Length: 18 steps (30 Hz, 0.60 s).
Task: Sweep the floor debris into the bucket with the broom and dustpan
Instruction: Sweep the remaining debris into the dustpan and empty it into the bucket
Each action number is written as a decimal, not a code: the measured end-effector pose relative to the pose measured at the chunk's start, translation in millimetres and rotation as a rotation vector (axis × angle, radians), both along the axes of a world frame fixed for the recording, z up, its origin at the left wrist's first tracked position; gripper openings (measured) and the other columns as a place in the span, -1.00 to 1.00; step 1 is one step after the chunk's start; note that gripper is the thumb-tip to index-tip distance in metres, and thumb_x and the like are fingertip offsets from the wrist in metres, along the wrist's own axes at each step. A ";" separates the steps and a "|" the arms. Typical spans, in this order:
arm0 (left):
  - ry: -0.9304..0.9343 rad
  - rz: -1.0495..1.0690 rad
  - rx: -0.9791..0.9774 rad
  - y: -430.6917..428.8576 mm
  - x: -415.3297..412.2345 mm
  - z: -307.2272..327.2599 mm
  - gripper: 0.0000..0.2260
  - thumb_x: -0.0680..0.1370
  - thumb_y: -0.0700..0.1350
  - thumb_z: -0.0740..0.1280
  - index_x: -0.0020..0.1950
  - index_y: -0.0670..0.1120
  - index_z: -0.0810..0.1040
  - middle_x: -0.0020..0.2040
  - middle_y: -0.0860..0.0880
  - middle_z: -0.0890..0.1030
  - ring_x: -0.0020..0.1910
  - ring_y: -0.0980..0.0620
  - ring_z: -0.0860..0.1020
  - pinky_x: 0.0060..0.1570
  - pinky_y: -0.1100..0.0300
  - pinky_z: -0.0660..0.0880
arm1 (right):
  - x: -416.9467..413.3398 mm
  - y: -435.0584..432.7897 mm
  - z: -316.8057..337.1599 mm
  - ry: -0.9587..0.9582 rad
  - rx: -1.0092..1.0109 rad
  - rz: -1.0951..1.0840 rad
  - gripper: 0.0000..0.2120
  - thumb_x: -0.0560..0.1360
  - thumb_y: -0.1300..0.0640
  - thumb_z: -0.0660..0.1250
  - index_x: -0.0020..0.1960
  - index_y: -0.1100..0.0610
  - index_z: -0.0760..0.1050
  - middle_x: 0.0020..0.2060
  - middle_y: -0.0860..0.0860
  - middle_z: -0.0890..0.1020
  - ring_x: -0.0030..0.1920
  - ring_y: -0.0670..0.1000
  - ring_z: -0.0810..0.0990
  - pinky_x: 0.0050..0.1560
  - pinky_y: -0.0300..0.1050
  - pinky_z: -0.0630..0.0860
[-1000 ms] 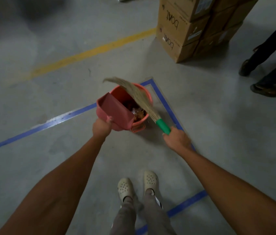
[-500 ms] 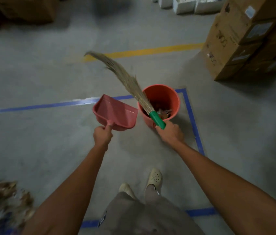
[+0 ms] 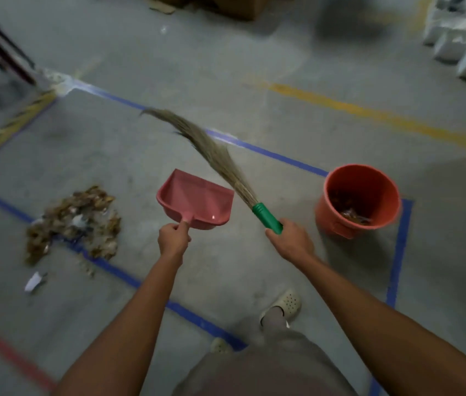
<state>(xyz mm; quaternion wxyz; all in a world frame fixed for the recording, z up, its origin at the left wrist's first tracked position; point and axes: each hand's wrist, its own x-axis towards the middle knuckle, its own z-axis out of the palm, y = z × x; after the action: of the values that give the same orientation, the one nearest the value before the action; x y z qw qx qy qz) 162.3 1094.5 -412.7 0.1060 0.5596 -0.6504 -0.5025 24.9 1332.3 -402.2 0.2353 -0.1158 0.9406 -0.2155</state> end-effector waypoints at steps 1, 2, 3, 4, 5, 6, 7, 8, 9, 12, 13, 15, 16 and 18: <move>0.003 0.033 -0.003 -6.5 22.6 0.0 -0.50 0.50 0.22 0.39 -0.38 -0.19 0.51 -0.43 -0.14 0.57 -0.49 -0.03 0.44 -0.38 0.14 0.37 | 12.5 -12.4 -0.1 0.001 -0.001 0.035 -0.65 0.46 -0.20 0.30 0.09 0.02 0.54 -0.14 0.07 0.62 -0.16 0.13 0.58 -0.21 -0.11 0.42; 0.005 0.065 -0.003 -12.7 44.4 -0.3 -0.50 0.51 0.21 0.39 -0.40 -0.18 0.49 -0.43 -0.13 0.56 -0.49 -0.03 0.43 -0.39 0.14 0.36 | 24.7 -24.5 -0.3 0.003 -0.004 0.073 -0.65 0.46 -0.20 0.30 0.08 0.03 0.54 -0.13 0.08 0.63 -0.16 0.13 0.58 -0.21 -0.11 0.42; 0.003 0.096 -0.002 -18.3 65.5 -0.9 -0.50 0.51 0.21 0.38 -0.41 -0.17 0.47 -0.44 -0.13 0.55 -0.49 -0.04 0.43 -0.38 0.13 0.35 | 37.2 -36.2 0.0 0.005 -0.009 0.113 -0.65 0.46 -0.20 0.31 0.08 0.03 0.54 -0.14 0.08 0.63 -0.19 0.11 0.57 -0.22 -0.11 0.43; -0.002 0.130 0.001 -23.6 87.0 -1.5 -0.50 0.52 0.20 0.38 -0.40 -0.17 0.46 -0.43 -0.13 0.54 -0.48 -0.04 0.42 -0.38 0.13 0.34 | 50.2 -47.9 0.3 0.006 -0.011 0.153 -0.65 0.47 -0.21 0.31 0.08 0.03 0.53 -0.16 0.06 0.62 -0.22 0.08 0.56 -0.24 -0.12 0.44; -0.007 0.169 0.005 -28.7 107.6 -2.2 -0.51 0.52 0.20 0.38 -0.39 -0.17 0.47 -0.43 -0.13 0.54 -0.47 -0.04 0.42 -0.37 0.13 0.34 | 62.7 -59.4 0.2 0.008 -0.015 0.190 -0.65 0.47 -0.21 0.31 0.08 0.03 0.53 -0.19 0.03 0.60 -0.24 0.05 0.56 -0.27 -0.12 0.44; -0.013 0.207 0.006 -33.7 127.0 -2.5 -0.52 0.52 0.20 0.39 -0.38 -0.17 0.48 -0.43 -0.12 0.55 -0.47 -0.03 0.43 -0.36 0.13 0.35 | 74.4 -70.8 -0.1 0.012 -0.016 0.226 -0.65 0.48 -0.21 0.31 0.08 0.03 0.52 -0.21 0.02 0.60 -0.26 0.02 0.57 -0.30 -0.14 0.45; -0.021 0.244 0.001 -38.5 145.0 -2.5 -0.52 0.51 0.20 0.39 -0.37 -0.18 0.51 -0.44 -0.11 0.55 -0.48 -0.03 0.44 -0.35 0.14 0.36 | 85.6 -82.2 -0.2 0.017 -0.014 0.265 -0.65 0.48 -0.21 0.31 0.08 0.04 0.51 -0.22 0.01 0.59 -0.28 -0.01 0.56 -0.32 -0.15 0.45; -0.028 0.281 -0.004 -43.0 162.5 -2.6 -0.51 0.51 0.19 0.39 -0.36 -0.21 0.53 -0.45 -0.11 0.56 -0.49 -0.03 0.45 -0.35 0.13 0.37 | 96.5 -93.4 -0.4 0.019 -0.012 0.303 -0.64 0.49 -0.22 0.31 0.09 0.04 0.51 -0.22 0.00 0.58 -0.28 -0.02 0.56 -0.33 -0.16 0.45; -0.031 0.318 -0.007 -47.4 178.6 -3.0 -0.50 0.51 0.19 0.40 -0.34 -0.24 0.56 -0.46 -0.11 0.56 -0.50 -0.03 0.46 -0.36 0.13 0.38 | 106.3 -104.2 -0.8 0.018 -0.012 0.338 -0.64 0.49 -0.22 0.31 0.09 0.04 0.51 -0.22 0.00 0.58 -0.28 -0.03 0.56 -0.33 -0.16 0.46; -0.034 0.431 0.010 -62.2 218.9 -5.2 -0.51 0.50 0.16 0.42 -0.34 -0.27 0.57 -0.49 -0.12 0.55 -0.55 -0.03 0.44 -0.39 0.16 0.37 | 129.0 -135.9 -3.4 0.007 -0.006 0.435 -0.64 0.49 -0.22 0.31 0.08 0.05 0.51 -0.25 -0.02 0.57 -0.30 -0.04 0.56 -0.34 -0.17 0.47; -0.039 0.462 0.016 -67.9 229.2 -6.4 -0.51 0.50 0.16 0.42 -0.35 -0.26 0.56 -0.48 -0.13 0.55 -0.54 -0.04 0.45 -0.37 0.15 0.38 | 134.0 -146.4 -4.0 0.003 0.001 0.468 -0.64 0.50 -0.22 0.31 0.08 0.05 0.51 -0.26 -0.03 0.56 -0.30 -0.05 0.55 -0.36 -0.18 0.44; -0.054 0.511 0.035 -79.7 245.6 -8.1 -0.52 0.50 0.17 0.42 -0.36 -0.23 0.54 -0.43 -0.15 0.58 -0.50 -0.06 0.47 -0.34 0.13 0.40 | 141.3 -168.2 -5.1 -0.011 0.016 0.532 -0.65 0.50 -0.22 0.31 0.08 0.04 0.50 -0.27 -0.04 0.56 -0.31 -0.07 0.55 -0.37 -0.20 0.42; -0.062 0.532 0.045 -86.3 252.0 -9.2 -0.52 0.50 0.17 0.41 -0.36 -0.22 0.54 -0.41 -0.17 0.59 -0.48 -0.06 0.48 -0.32 0.12 0.41 | 143.3 -179.8 -6.3 -0.018 0.022 0.564 -0.65 0.50 -0.22 0.31 0.07 0.04 0.50 -0.27 -0.04 0.56 -0.31 -0.07 0.55 -0.37 -0.19 0.44; -0.072 0.581 0.065 -101.6 260.6 -12.7 -0.54 0.50 0.18 0.40 -0.35 -0.20 0.53 -0.39 -0.16 0.59 -0.44 -0.08 0.49 -0.31 0.12 0.42 | 143.4 -206.1 -9.2 -0.019 0.041 0.618 -0.66 0.49 -0.22 0.32 0.04 0.04 0.51 -0.28 -0.03 0.56 -0.31 -0.06 0.55 -0.36 -0.18 0.46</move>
<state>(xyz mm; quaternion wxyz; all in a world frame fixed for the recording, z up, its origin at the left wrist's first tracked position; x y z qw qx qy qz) 422.9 993.0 -425.4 0.2043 0.7431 -0.4497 -0.4515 168.3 1126.2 -411.4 0.3009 -0.3894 0.8628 -0.1157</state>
